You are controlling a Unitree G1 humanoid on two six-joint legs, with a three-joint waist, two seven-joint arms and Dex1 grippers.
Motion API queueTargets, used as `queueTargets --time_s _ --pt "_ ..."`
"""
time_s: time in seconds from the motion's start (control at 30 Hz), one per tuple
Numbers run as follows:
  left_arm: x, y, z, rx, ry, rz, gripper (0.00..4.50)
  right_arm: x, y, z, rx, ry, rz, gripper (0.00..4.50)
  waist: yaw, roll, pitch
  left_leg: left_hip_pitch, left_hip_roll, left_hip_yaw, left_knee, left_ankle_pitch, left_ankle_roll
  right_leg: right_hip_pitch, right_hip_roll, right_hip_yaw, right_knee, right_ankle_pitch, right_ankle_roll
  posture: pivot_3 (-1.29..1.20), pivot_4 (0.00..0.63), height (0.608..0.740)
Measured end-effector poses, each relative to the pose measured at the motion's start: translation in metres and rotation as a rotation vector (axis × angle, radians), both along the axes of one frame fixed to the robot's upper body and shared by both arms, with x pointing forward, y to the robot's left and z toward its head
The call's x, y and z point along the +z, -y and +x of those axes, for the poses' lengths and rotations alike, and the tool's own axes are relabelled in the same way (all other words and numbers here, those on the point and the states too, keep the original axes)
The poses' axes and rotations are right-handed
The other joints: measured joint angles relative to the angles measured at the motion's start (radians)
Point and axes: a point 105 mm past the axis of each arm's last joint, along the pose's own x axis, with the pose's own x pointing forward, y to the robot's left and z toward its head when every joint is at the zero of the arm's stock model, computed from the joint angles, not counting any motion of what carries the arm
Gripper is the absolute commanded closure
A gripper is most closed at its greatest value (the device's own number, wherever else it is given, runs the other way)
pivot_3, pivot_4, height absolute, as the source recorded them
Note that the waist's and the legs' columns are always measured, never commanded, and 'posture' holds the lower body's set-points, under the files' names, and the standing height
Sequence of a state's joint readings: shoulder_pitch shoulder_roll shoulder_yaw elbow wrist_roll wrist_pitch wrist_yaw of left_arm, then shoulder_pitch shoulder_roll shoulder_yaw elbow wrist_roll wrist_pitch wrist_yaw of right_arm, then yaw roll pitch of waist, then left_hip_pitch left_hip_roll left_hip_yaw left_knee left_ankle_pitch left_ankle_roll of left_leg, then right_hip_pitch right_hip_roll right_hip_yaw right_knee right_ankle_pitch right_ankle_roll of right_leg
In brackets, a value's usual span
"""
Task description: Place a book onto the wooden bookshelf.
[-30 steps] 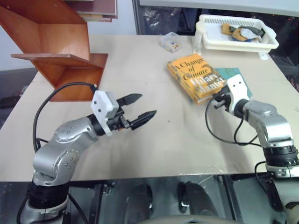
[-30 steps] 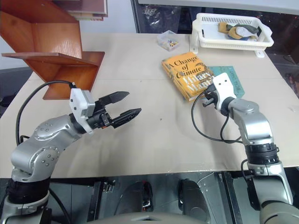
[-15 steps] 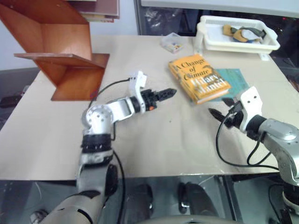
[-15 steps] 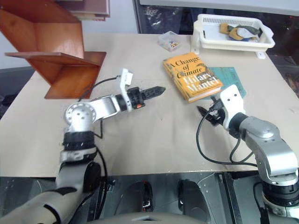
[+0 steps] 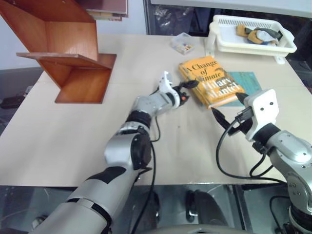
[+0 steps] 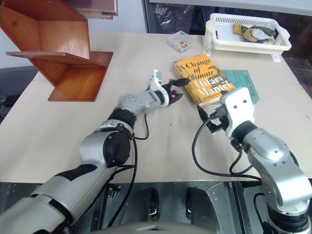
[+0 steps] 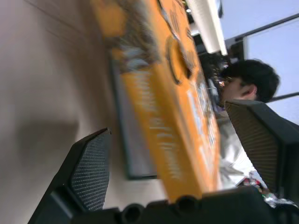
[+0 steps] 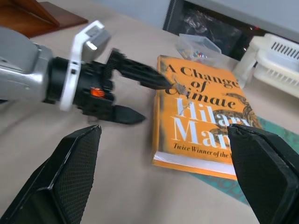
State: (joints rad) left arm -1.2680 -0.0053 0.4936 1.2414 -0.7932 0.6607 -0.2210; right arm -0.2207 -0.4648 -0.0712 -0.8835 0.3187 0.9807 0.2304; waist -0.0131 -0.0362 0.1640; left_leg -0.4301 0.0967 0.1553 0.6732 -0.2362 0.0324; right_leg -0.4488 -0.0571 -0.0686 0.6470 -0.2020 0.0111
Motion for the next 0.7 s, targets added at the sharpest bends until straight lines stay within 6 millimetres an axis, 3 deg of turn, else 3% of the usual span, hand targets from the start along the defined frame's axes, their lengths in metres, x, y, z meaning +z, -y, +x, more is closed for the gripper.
queueTargets --time_s 0.17,0.3,0.47,0.57,0.6,0.67,0.7 --pt "0.003 0.002 -0.001 -0.021 0.031 0.009 0.0 -0.02 0.013 0.014 -0.101 -0.08 -0.025 0.06 -0.001 0.0 0.0 -0.001 0.0 -0.001 -0.001 0.0 0.0 0.0 0.0 -0.001 -0.001 0.0 0.0 0.0 0.15 0.74" --pt "0.003 -0.013 0.0 -0.052 0.057 0.053 0.0 -0.031 0.031 0.032 -0.195 -0.129 -0.038 0.06 -0.004 0.0 0.0 0.0 0.0 -0.002 0.0 0.0 0.0 0.0 0.0 -0.001 0.0 0.0 0.0 0.0 0.15 0.74" --pt "-0.001 -0.056 -0.008 -0.112 0.153 0.156 0.0 -0.02 0.086 0.065 -0.413 -0.126 -0.084 0.06 -0.007 0.001 0.0 0.0 0.0 -0.001 -0.001 0.001 -0.001 0.0 0.0 -0.001 0.0 0.0 0.0 0.0 0.15 0.74" --pt "-0.007 -0.087 -0.034 -0.14 0.4 0.341 0.0 -0.01 0.115 0.082 -0.534 -0.133 -0.027 0.92 -0.014 0.002 0.0 0.0 0.0 0.0 -0.003 0.002 -0.003 -0.001 0.0 0.001 0.001 0.0 0.0 0.0 0.15 0.74" --pt "-0.003 -0.09 -0.052 -0.168 0.535 0.387 0.0 -0.008 0.126 0.088 -0.565 -0.147 0.002 1.5 -0.014 0.003 0.0 0.0 0.001 0.001 -0.003 0.002 -0.003 -0.001 0.0 0.0 0.0 0.0 0.0 0.0 0.15 0.74" --pt "0.0 -0.086 -0.063 -0.211 0.599 0.407 0.0 -0.008 0.137 0.088 -0.595 -0.154 0.011 2.1 -0.005 0.003 0.0 0.0 0.0 0.0 -0.002 0.002 -0.003 -0.001 0.0 -0.001 0.001 0.0 0.0 0.0 0.15 0.74" --pt "0.006 -0.092 -0.081 -0.261 0.721 0.5 0.0 -0.006 0.138 0.097 -0.583 -0.164 0.025 2.55 -0.006 0.003 0.0 0.0 0.001 0.002 -0.002 0.002 -0.004 -0.002 0.0 0.0 0.001 0.0 0.0 0.0 0.15 0.74"
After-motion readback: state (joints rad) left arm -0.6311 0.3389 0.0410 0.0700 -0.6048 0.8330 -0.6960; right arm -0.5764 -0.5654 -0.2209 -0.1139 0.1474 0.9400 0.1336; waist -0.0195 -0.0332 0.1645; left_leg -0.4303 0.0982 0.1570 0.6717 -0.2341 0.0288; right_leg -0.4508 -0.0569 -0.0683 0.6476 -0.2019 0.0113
